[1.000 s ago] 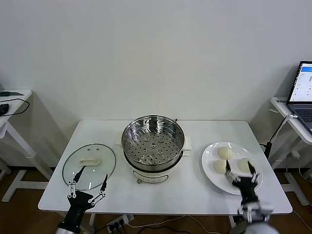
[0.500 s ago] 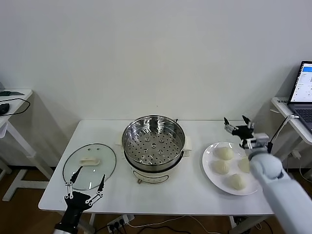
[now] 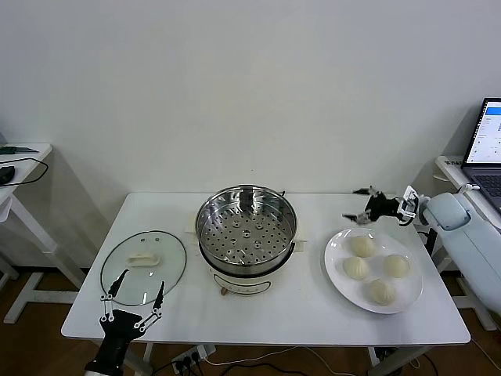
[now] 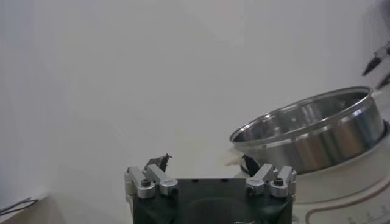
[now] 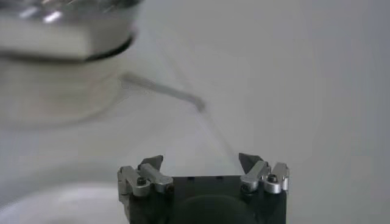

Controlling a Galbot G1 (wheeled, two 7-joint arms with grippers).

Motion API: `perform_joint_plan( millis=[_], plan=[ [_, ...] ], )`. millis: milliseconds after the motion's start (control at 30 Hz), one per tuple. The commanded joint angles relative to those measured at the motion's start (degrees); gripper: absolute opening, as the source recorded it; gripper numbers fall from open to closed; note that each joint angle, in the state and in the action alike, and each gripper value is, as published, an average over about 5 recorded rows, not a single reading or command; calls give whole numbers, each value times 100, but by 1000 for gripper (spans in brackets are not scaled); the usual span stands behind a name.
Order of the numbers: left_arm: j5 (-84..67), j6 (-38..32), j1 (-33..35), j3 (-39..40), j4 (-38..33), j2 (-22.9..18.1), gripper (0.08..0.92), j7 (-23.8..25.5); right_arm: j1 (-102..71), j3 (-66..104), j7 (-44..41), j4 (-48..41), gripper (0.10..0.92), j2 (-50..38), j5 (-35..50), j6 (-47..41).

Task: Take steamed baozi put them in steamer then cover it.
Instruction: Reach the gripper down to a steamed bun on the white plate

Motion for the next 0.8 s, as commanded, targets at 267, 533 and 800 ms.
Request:
perform_joint_plan(
  millis=[267, 533, 800],
  plan=[
    [17, -44, 98, -81, -22, -76, 823, -63, 1044, -1289, -1043, -1007, 823, 667, -2331, 472],
    [16, -88, 129, -109, -6, -115, 823, -89, 1090, -1172, -766, -1492, 823, 1156, -2724, 585],
    [24, -111, 135, -42, 57, -147, 823, -95, 994, -1021, -755, -1665, 823, 1274, -2951, 671]
  ],
)
